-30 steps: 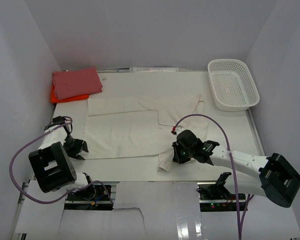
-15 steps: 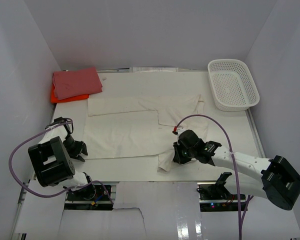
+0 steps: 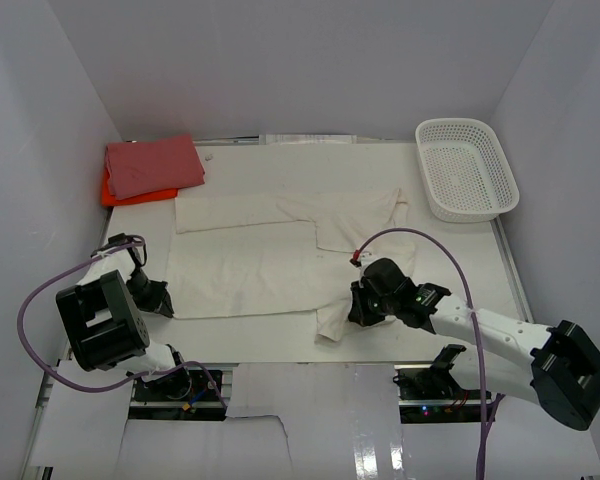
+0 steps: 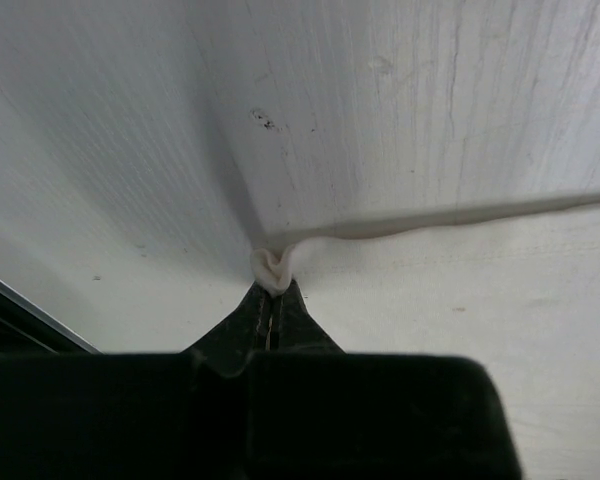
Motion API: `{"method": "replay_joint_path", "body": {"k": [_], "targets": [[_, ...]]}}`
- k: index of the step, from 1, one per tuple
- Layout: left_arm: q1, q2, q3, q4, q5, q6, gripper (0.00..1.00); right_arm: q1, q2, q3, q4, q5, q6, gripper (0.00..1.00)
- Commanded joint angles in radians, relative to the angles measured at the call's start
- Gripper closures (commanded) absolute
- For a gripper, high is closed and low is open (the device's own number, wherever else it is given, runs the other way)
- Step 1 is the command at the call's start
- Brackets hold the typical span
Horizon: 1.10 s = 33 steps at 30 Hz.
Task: Fold and stack the t-shirts
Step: Grap the side of the flattened tshirt closest away from the robot with both arms, then fold the other side of the tshirt into a rectangle
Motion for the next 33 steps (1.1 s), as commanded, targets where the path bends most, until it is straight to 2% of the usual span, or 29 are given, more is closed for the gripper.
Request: {"method": "replay_joint_path", "body": {"k": [1, 9, 19, 22, 26, 33], "targets": [[-0.006, -0.036, 0.008, 0.044, -0.006, 0.027, 1.00, -0.010, -0.045, 0.032, -0.046, -0.002, -0.010, 0.92], [-0.006, -0.102, 0.074, 0.035, 0.092, 0.082, 1.00, -0.010, -0.119, 0.142, -0.186, 0.041, -0.010, 0.92], [-0.006, -0.034, 0.106, 0.114, 0.169, 0.090, 1.00, -0.017, -0.120, 0.297, -0.329, 0.155, -0.034, 0.92], [-0.006, -0.014, 0.123, 0.128, 0.186, 0.071, 1.00, -0.057, -0.094, 0.352, -0.364, 0.181, -0.077, 0.92], [-0.006, 0.013, 0.152, 0.151, 0.206, 0.050, 1.00, -0.218, -0.025, 0.409, -0.378, 0.089, -0.166, 0.92], [-0.006, 0.062, 0.218, 0.153, 0.252, 0.037, 1.00, -0.315, 0.064, 0.516, -0.378, 0.057, -0.224, 0.92]]}}
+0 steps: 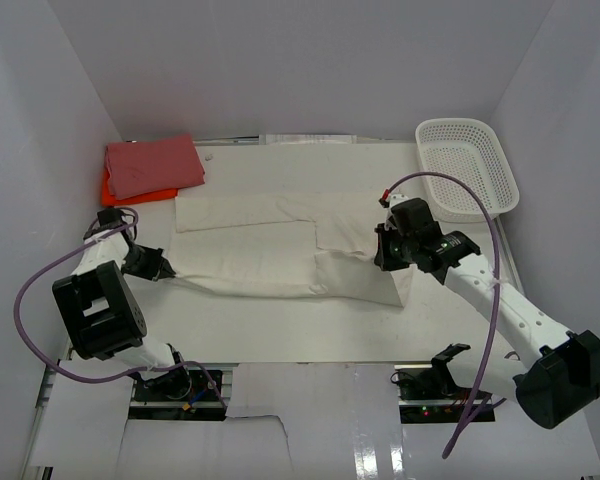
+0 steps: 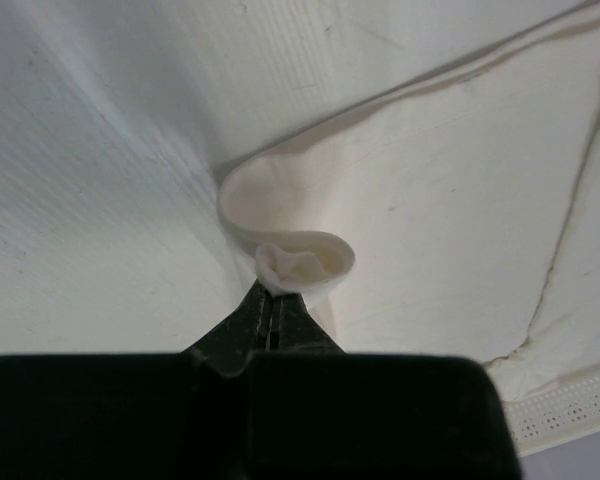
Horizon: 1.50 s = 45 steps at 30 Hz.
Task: Fold and stack the t-shirts
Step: Fold the other side of the tshirt into a rectangle
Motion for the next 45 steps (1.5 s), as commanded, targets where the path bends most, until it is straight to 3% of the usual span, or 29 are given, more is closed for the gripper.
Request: {"method": "replay_joint_path", "body": {"k": [1, 19, 35, 45], "targets": [[-0.003, 0.003, 0.052, 0.024, 0.034, -0.015, 1.00, -0.020, 0.024, 0.088, -0.008, -0.033, -0.057, 0.92], [-0.001, -0.003, 0.058, -0.024, 0.052, 0.011, 1.00, -0.049, 0.055, 0.313, -0.060, -0.008, -0.064, 0.92], [-0.003, 0.015, 0.186, -0.091, 0.097, -0.011, 1.00, -0.086, 0.087, 0.368, -0.046, 0.023, -0.078, 0.92], [-0.003, 0.063, 0.183, -0.085, 0.105, -0.029, 1.00, -0.117, 0.141, 0.388, -0.018, 0.006, -0.081, 0.92]]}}
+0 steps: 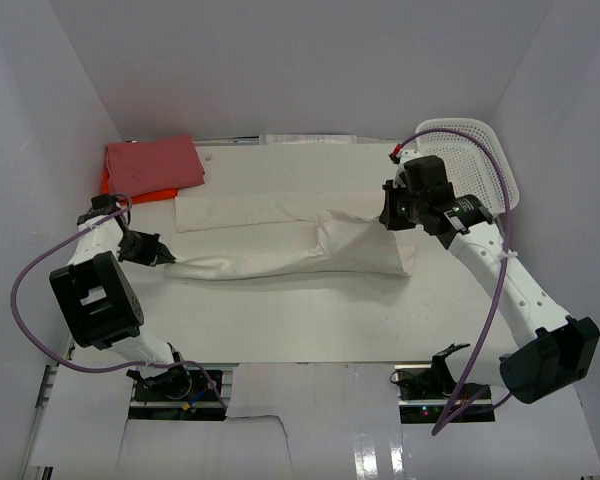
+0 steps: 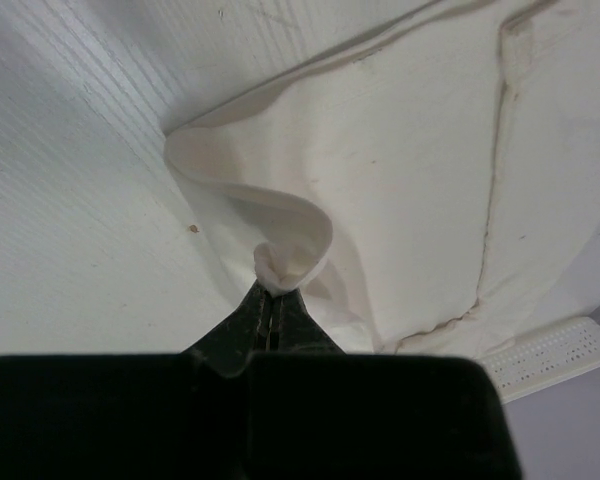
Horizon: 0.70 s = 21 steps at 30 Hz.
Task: Fold and stack the t-shirts
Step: Fold the other side of the tshirt into a rectangle
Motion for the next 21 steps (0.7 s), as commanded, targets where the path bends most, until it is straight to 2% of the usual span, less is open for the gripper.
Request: {"method": "replay_joint_path", "body": {"k": [1, 21], "targets": [[-0.003, -0.001, 0.022, 0.003, 0.011, -0.016, 1.00, -0.016, 0.017, 0.062, 0.043, 0.002, -0.017, 0.92], [-0.003, 0.108, 0.184, 0.010, 0.038, -0.057, 1.00, -0.116, 0.195, 0.140, 0.049, -0.038, -0.008, 0.92]]}}
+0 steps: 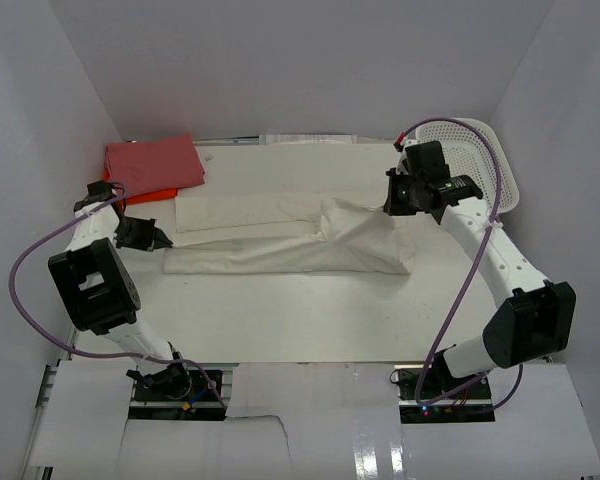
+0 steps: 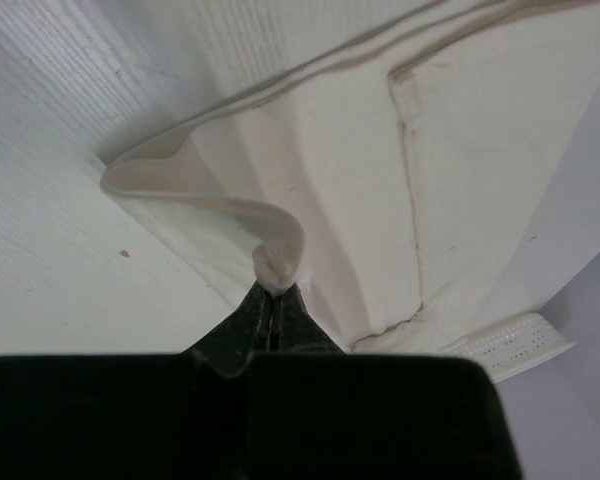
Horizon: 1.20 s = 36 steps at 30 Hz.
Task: Fold and stack the t-shirts
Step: Fold the other side of the tshirt into a rectangle
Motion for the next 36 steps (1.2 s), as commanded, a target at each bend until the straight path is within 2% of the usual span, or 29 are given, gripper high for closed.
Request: {"method": "replay_joint_path", "body": {"k": [1, 32, 36], "targets": [[-0.001, 0.003, 0.050, 0.011, 0.010, -0.015, 1.00, -0.013, 0.019, 0.053, 0.033, -0.008, -0.005, 0.92], [-0.027, 0.177, 0.169, 0.043, 0.022, -0.048, 1.00, -0.027, 0.263, 0.263, 0.039, -0.008, -0.017, 0.92], [-0.032, 0.200, 0.185, 0.045, 0.019, -0.050, 1.00, -0.026, 0.306, 0.296, 0.056, -0.043, -0.016, 0.92]]}}
